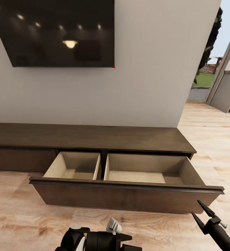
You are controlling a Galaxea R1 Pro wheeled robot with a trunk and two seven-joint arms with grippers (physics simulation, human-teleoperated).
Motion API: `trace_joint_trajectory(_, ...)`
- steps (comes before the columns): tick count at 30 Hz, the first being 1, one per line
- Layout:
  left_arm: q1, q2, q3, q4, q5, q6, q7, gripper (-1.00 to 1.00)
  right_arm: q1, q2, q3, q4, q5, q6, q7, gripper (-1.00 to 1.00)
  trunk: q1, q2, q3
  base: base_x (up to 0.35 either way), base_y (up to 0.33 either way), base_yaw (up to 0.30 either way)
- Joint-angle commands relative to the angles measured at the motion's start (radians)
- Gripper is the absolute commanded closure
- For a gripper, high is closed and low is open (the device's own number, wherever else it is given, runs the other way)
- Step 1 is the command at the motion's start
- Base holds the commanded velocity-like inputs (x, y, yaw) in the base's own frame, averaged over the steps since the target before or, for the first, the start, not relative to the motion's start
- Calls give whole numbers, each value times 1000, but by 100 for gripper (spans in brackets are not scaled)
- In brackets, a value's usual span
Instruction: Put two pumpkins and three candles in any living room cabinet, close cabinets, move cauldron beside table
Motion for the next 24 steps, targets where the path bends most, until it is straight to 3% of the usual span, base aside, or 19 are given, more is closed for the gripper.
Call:
trace_joint_trajectory(1, 0, 0, 0, 0, 5, 7, 0, -100, 0, 0, 2, 1, -6, 8, 1, -100, -1, 0, 3, 0, 0, 0)
trace_joint_trajectory(24, 0, 0, 1, 1, 4, 5, 9, -100, 0, 1, 4, 1, -5, 8, 0, -100, -11, 5, 92, 0, 0, 0)
